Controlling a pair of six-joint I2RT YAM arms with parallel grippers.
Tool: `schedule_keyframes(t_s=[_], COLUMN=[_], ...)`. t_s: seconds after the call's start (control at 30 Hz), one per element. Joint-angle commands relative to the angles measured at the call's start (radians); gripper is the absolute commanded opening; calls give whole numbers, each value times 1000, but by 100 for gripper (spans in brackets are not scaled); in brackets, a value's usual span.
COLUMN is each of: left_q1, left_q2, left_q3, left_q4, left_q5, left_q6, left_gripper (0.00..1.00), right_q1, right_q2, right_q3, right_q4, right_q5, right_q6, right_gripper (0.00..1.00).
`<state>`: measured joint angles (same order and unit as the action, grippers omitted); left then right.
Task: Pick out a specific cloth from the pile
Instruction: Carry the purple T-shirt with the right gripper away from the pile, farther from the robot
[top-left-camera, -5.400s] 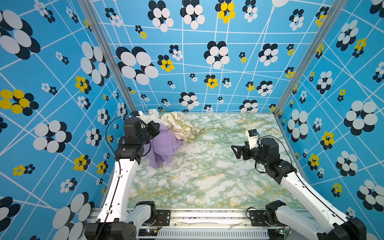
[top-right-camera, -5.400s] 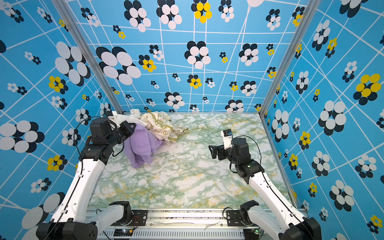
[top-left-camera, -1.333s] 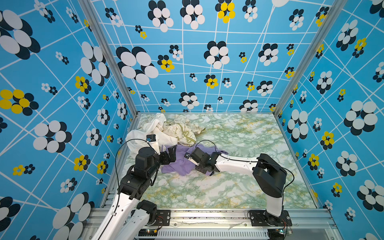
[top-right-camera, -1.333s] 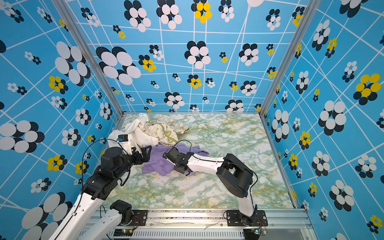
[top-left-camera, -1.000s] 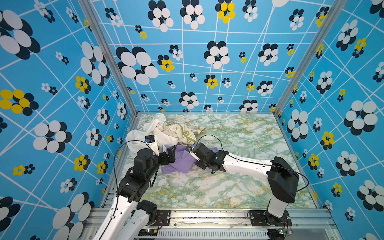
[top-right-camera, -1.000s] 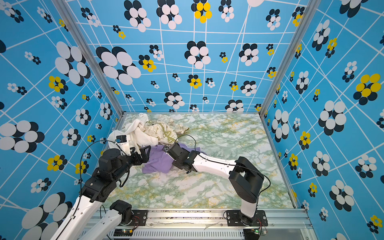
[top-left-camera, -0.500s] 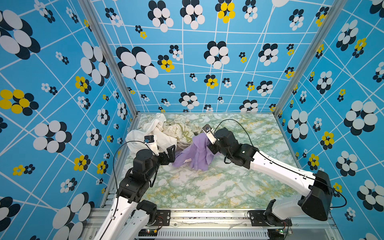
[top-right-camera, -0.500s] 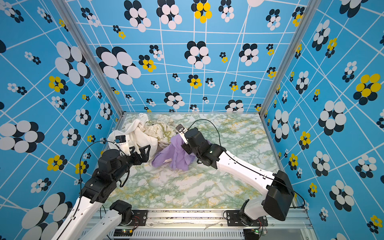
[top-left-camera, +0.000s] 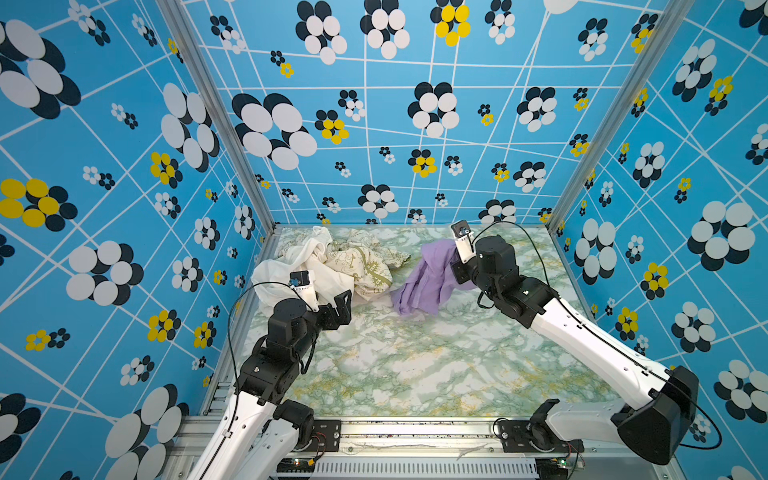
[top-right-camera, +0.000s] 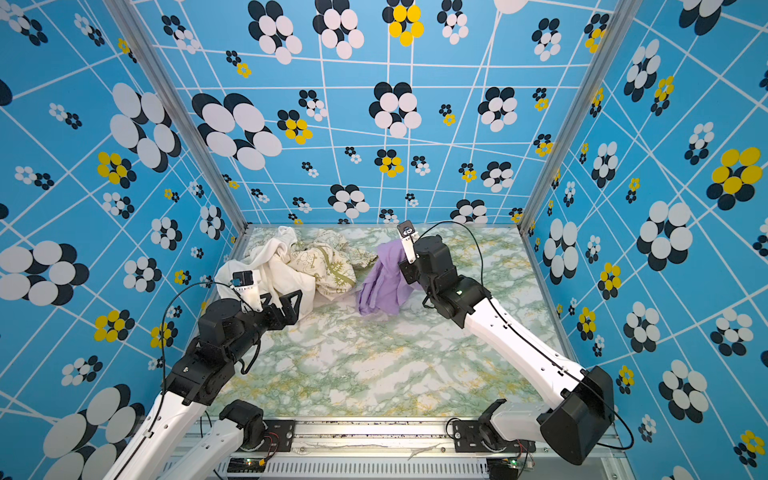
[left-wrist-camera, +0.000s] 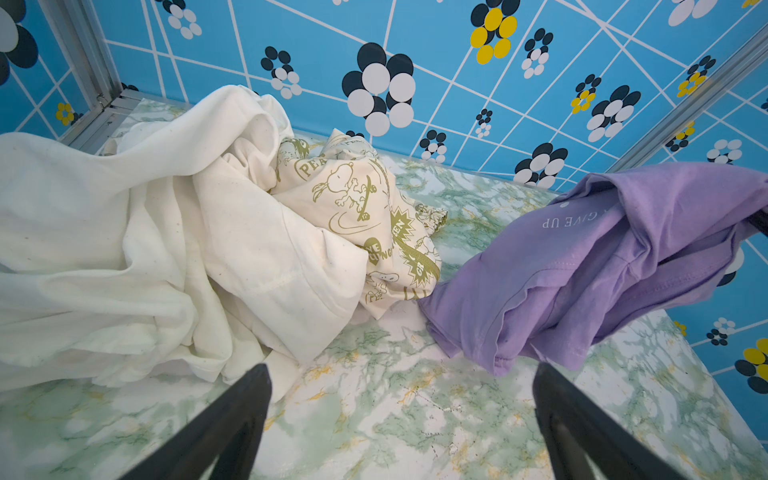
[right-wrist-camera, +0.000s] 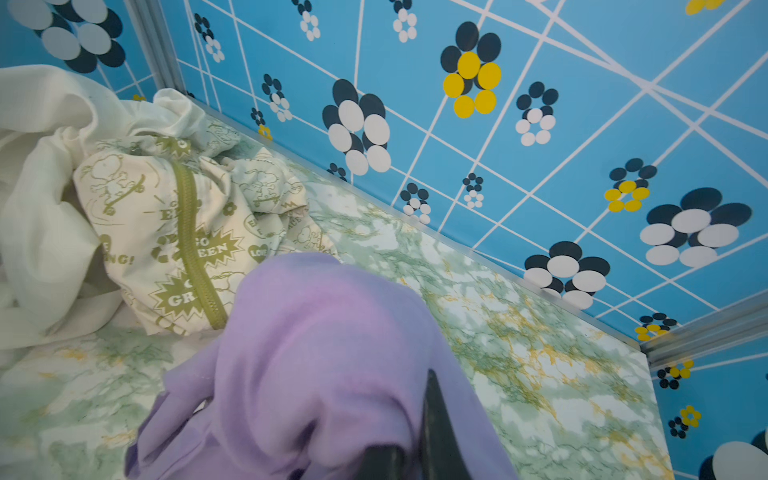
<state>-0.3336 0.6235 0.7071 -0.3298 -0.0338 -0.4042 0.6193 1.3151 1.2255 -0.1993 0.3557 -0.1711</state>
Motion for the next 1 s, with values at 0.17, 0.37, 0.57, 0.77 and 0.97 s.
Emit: schedule_keyframes(t_s=[0.17,0.37,0.57,0.77,0.97], left_q1=[7,7,8,8,8], left_q2=[3,13,21,21,23], left_q3=[-22,-21,-18,-27,-38], left_q4=[31,35,35,38,46], left_q5=[15,14,17,14,15], left_q6=[-13,-11,-8,-10,-13], left_gripper=[99,99,99,99,99], right_q1=[-197,-335,-427,-495,-584], right_q2=[40,151,246,310,351], right_q3=[160,336,510,500,292], right_q4=[22,-12,-66,-93,-41], right_q5=[-46,-69,-89,-88,-61], right_q6=[29,75,103,100,116], right_gripper=[0,0,0,0,0])
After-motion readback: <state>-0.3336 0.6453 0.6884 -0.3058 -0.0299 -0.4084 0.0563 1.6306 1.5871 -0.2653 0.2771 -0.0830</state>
